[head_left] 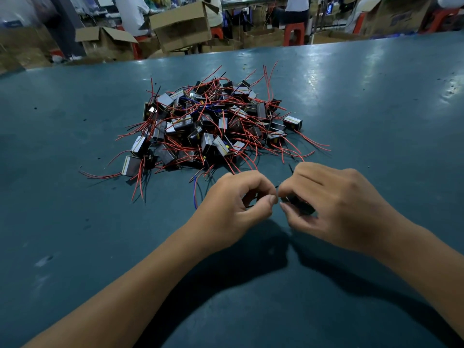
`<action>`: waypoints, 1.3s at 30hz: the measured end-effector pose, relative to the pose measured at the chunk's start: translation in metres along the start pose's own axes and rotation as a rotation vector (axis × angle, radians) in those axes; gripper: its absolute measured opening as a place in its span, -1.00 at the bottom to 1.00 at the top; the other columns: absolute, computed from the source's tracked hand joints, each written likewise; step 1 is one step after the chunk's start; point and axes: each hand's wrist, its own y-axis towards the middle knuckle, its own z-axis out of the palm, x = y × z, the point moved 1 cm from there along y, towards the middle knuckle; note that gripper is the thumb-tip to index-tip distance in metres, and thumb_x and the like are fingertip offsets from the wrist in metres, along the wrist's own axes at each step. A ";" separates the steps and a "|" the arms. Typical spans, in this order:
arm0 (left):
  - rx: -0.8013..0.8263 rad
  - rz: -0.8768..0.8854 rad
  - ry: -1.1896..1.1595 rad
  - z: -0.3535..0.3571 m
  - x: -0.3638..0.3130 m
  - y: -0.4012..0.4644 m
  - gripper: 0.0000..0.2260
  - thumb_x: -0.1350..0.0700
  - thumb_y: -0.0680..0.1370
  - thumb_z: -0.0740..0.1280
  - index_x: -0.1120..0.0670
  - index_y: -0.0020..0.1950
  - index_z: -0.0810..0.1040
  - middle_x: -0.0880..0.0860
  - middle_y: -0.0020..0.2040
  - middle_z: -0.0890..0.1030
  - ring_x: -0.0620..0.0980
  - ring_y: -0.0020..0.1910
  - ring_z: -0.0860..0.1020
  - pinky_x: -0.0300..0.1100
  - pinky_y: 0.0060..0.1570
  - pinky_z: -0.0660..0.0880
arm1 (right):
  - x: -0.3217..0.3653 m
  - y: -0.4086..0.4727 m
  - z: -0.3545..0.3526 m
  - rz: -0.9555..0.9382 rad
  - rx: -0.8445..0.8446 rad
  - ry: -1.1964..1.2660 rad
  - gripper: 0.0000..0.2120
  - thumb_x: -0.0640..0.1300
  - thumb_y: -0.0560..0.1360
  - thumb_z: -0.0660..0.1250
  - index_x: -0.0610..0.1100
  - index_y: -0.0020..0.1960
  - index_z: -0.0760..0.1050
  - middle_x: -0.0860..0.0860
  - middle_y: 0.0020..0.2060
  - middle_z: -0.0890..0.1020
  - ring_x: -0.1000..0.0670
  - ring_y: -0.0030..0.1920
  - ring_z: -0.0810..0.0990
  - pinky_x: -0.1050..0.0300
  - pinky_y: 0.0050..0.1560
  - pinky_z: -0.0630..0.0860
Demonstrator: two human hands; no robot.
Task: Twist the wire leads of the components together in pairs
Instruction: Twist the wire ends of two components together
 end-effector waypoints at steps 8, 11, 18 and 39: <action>0.151 -0.072 -0.163 -0.006 0.000 0.001 -0.88 0.29 0.59 0.36 0.12 -0.12 0.59 0.09 -0.24 0.60 -0.02 -0.24 0.51 -0.23 -0.16 0.43 | 0.002 0.004 -0.002 -0.148 -0.052 -0.128 -0.77 -0.22 0.56 0.28 -0.19 -0.25 0.58 -0.05 -0.37 0.44 -0.08 -0.38 0.41 0.05 -0.54 0.28; 0.160 -0.057 -0.161 -0.005 0.000 0.001 -0.87 0.29 0.58 0.37 0.10 -0.13 0.59 0.05 -0.28 0.56 -0.13 -0.28 0.46 -0.25 -0.20 0.41 | 0.003 0.005 -0.001 -0.166 -0.045 -0.110 -0.80 -0.25 0.52 0.26 -0.18 -0.27 0.55 -0.04 -0.36 0.43 -0.06 -0.37 0.37 0.08 -0.50 0.23; -0.059 0.251 0.314 0.003 -0.001 0.001 -0.95 0.20 0.49 0.39 0.14 -0.18 0.61 -0.01 -0.27 0.58 -0.06 -0.27 0.49 -0.01 -0.19 0.36 | 0.008 0.004 0.006 0.313 0.054 0.342 -0.93 -0.13 0.37 0.28 -0.09 -0.27 0.49 0.12 -0.40 0.40 0.09 -0.40 0.33 0.14 -0.36 0.33; -0.094 0.194 0.295 -0.003 0.001 0.000 -0.90 0.10 0.53 0.35 0.11 -0.10 0.61 -0.08 -0.20 0.57 -0.18 -0.23 0.40 -0.08 -0.13 0.33 | -0.002 -0.001 0.006 0.267 -0.028 0.402 -0.95 -0.15 0.49 0.39 -0.09 -0.15 0.57 0.08 -0.33 0.46 0.07 -0.32 0.44 0.20 -0.30 0.36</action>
